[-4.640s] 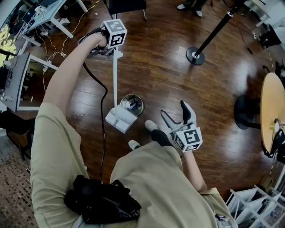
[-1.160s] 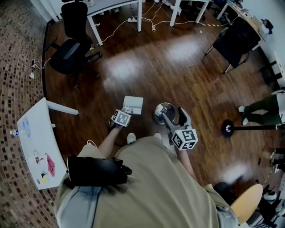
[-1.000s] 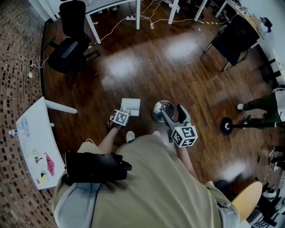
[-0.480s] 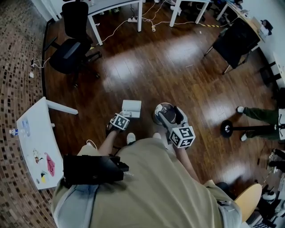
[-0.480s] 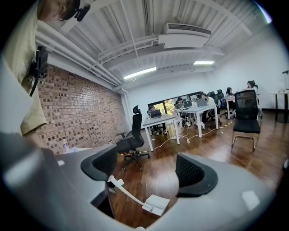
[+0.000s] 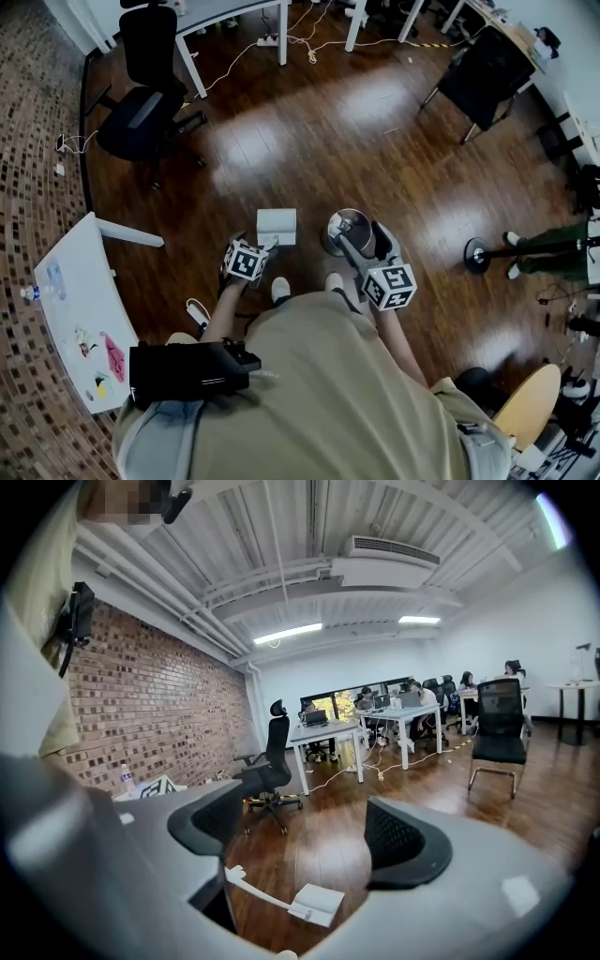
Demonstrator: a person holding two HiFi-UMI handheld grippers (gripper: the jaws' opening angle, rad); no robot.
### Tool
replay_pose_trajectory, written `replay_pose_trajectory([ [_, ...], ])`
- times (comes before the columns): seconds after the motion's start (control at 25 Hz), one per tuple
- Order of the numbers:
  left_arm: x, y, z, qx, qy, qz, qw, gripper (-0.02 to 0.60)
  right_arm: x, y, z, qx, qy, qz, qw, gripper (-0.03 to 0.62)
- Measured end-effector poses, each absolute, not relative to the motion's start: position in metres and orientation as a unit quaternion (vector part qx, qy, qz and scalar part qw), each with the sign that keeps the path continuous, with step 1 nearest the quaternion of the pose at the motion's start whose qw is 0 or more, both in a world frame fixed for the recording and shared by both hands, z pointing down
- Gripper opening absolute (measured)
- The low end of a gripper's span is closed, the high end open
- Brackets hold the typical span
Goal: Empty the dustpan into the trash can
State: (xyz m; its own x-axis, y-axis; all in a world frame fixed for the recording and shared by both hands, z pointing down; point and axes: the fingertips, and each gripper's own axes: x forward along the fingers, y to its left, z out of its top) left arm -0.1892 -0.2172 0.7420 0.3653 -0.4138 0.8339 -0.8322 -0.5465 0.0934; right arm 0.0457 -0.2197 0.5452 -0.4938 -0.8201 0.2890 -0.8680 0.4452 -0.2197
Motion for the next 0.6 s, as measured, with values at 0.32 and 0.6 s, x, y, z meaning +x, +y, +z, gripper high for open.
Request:
replay_pose_trajectory([
  [0.32, -0.202, -0.228, 0.625, 0.83, -0.451, 0.278, 0.175, 0.463, 0.053, -0.174, 0.54, 0.523, -0.834, 0.162, 0.064, 0.394],
  [0.6, -0.163, -0.182, 0.542, 0.831, -0.511, 0.175, 0.133, 0.535, 0.088, -0.115, 0.515, 0.516, -0.85, 0.106, 0.021, 0.396],
])
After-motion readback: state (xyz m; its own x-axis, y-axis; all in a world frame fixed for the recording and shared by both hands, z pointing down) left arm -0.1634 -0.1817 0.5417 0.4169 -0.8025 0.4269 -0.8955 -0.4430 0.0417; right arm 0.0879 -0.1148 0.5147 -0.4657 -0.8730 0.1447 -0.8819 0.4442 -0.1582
